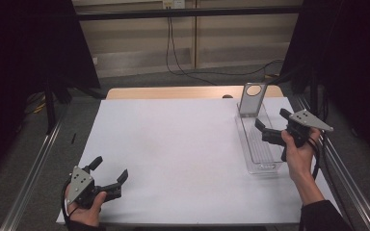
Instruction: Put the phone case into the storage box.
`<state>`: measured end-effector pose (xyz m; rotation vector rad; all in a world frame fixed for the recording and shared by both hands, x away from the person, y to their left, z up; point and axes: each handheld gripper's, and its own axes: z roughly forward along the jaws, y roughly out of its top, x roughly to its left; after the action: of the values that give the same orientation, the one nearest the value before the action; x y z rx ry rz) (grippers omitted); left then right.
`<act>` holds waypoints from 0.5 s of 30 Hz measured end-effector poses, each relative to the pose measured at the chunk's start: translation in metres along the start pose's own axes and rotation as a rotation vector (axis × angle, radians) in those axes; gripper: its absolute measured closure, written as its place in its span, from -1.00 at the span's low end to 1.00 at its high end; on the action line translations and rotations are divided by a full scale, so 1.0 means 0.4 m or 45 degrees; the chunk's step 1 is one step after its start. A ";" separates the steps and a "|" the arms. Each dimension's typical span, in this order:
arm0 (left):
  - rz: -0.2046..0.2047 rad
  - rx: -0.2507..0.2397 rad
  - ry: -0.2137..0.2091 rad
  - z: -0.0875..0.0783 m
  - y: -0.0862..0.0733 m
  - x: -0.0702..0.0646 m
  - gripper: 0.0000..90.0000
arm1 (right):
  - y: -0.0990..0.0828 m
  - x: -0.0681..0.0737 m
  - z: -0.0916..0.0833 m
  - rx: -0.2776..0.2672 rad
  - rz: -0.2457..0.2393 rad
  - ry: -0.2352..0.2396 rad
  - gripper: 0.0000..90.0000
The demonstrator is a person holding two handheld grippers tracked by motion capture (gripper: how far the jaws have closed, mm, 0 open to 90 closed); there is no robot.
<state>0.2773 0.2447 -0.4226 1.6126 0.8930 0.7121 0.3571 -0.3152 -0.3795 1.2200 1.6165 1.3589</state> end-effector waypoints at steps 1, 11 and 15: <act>-0.005 -0.003 -0.003 0.001 -0.001 -0.003 -0.92 | -0.004 -0.001 -0.006 -0.007 0.005 0.000 -0.99; 0.004 0.009 -0.011 0.004 -0.001 -0.009 -0.92 | -0.034 -0.001 -0.057 -0.022 0.008 -0.025 -1.00; 0.012 0.007 -0.007 0.003 -0.001 -0.007 -0.92 | -0.040 0.007 -0.073 -0.026 0.011 -0.037 -1.00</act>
<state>0.2766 0.2418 -0.4232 1.6239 0.8844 0.7116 0.3259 -0.3223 -0.3885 1.2305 1.5755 1.3533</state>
